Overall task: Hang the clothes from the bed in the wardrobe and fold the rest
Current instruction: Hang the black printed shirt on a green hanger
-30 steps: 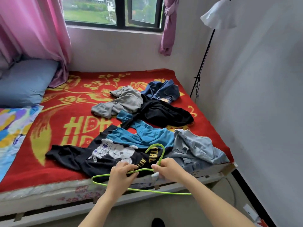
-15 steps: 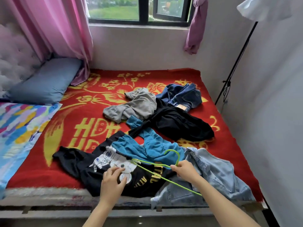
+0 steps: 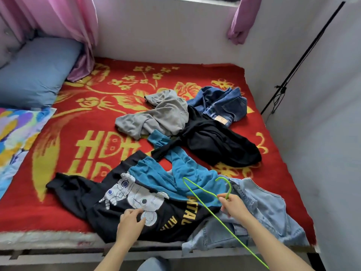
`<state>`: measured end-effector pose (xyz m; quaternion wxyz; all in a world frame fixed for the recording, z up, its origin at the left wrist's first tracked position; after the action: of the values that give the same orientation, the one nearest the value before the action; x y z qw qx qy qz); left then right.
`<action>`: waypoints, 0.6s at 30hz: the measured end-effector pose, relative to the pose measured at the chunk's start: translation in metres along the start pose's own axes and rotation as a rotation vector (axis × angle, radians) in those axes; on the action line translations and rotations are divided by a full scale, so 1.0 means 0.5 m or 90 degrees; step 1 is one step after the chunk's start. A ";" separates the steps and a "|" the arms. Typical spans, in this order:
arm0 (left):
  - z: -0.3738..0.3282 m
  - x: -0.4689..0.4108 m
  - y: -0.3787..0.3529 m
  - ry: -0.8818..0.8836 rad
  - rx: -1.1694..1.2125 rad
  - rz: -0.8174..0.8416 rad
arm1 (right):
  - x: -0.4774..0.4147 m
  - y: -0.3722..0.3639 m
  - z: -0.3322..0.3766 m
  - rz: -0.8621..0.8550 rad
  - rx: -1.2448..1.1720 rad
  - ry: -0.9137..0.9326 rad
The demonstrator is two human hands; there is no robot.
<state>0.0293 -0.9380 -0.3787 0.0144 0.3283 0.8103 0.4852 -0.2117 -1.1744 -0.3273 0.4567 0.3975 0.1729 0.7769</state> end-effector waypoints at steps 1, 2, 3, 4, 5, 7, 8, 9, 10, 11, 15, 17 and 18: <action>0.001 -0.017 0.000 -0.002 -0.008 0.011 | -0.012 0.001 0.011 -0.009 -0.003 -0.004; 0.003 -0.044 0.003 -0.006 -0.014 0.022 | -0.029 0.000 0.029 -0.020 -0.013 -0.005; 0.006 -0.065 0.005 -0.008 -0.021 0.034 | -0.043 -0.001 0.044 -0.035 -0.030 0.000; 0.010 -0.095 0.006 -0.007 -0.023 0.045 | -0.059 -0.002 0.062 -0.054 -0.041 0.008; 0.007 -0.111 0.009 -0.005 -0.023 0.053 | -0.065 0.001 0.073 -0.072 -0.045 0.022; -0.001 -0.146 0.014 -0.007 -0.018 0.065 | -0.079 0.002 0.089 -0.106 -0.045 0.040; -0.007 -0.169 0.011 -0.015 -0.015 0.073 | -0.090 0.001 0.096 -0.118 -0.059 0.032; -0.017 -0.186 0.009 -0.024 -0.011 0.080 | -0.096 0.002 0.099 -0.128 -0.079 0.024; -0.028 -0.198 0.006 -0.034 -0.007 0.087 | -0.101 0.005 0.099 -0.139 -0.089 0.019; -0.042 -0.214 0.002 -0.042 -0.004 0.095 | -0.109 0.009 0.099 -0.157 -0.098 0.013; -0.090 -0.257 -0.018 -0.064 -0.017 0.122 | -0.135 0.033 0.098 -0.235 -0.088 0.005; -0.105 -0.269 -0.029 -0.069 -0.026 0.137 | -0.150 0.038 0.092 -0.259 -0.048 -0.009; -0.112 -0.272 -0.035 -0.068 -0.027 0.148 | -0.158 0.037 0.088 -0.266 -0.028 -0.024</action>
<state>0.1077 -1.0612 -0.4031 0.0077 0.4448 0.7546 0.4823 -0.1670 -1.2554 -0.3244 0.6196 0.3572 0.2264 0.6613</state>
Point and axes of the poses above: each hand's wrist, its own x-axis away from the middle knuckle, its own y-axis out of the back of the hand, z = x × y, the point moved 2 cm from there along -x, towards the middle knuckle, and after that the axes turned 8 degrees about -z, right-handed, at the moved point
